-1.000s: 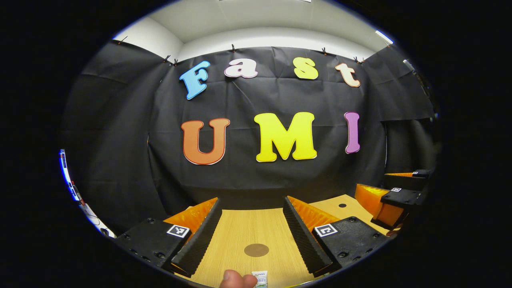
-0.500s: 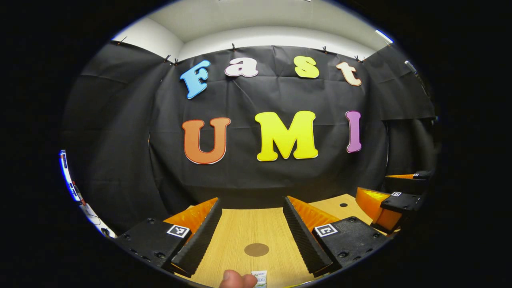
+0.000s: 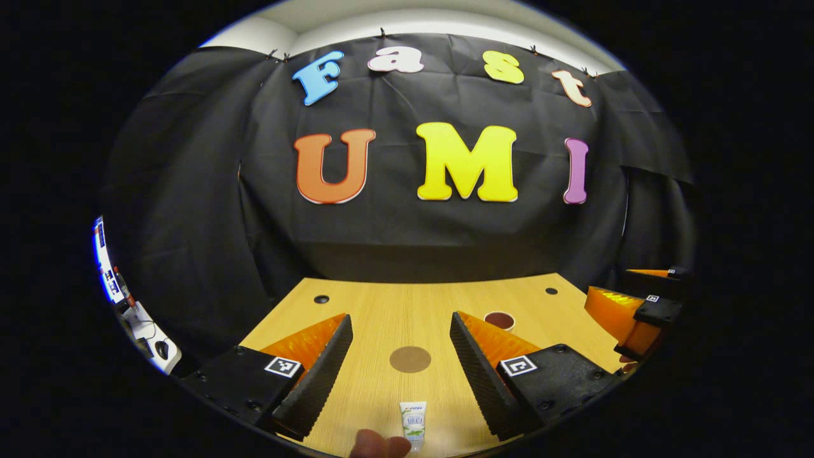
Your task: Put the toothbrush and toothpaste on the desktop into the cup, then pick up the cup and place it on the coaster on the desktop.
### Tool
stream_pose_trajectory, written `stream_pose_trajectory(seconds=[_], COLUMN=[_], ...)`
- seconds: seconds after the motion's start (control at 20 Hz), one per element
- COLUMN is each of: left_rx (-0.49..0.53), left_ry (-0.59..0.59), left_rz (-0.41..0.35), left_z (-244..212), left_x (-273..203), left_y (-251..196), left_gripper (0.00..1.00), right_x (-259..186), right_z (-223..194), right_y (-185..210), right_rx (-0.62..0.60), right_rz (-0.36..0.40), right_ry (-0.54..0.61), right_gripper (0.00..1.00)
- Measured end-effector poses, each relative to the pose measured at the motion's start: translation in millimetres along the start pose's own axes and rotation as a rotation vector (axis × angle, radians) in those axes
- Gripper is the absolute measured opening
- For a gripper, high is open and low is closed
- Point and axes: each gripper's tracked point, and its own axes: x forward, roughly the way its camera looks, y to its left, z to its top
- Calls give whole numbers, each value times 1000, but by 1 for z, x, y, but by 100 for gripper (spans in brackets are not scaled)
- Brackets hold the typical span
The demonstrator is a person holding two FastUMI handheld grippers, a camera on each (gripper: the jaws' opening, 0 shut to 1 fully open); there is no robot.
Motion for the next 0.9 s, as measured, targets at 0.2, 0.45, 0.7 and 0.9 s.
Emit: stream_pose_trajectory(seconds=[0.2, 0.45, 0.7, 0.9], left_rx=[-12, -7, -25, -79], left_ry=[171, 504, 803, 952], left_rz=[-20, -71, -122, -130], left_z=[-54, -141, -211, -230], left_x=[-2, -16, -45, -56], left_y=[1, -9, -16, -15], left_gripper=[98, 99, 99, 99], right_x=[15, 19, 18, 17], right_z=[-63, -153, -210, -247], right_y=[-11, -12, -12, -4], right_rx=[29, 60, 54, 62], right_rz=[14, 45, 33, 35], right_ry=[194, 524, 767, 926], right_gripper=[97, 97, 97, 97])
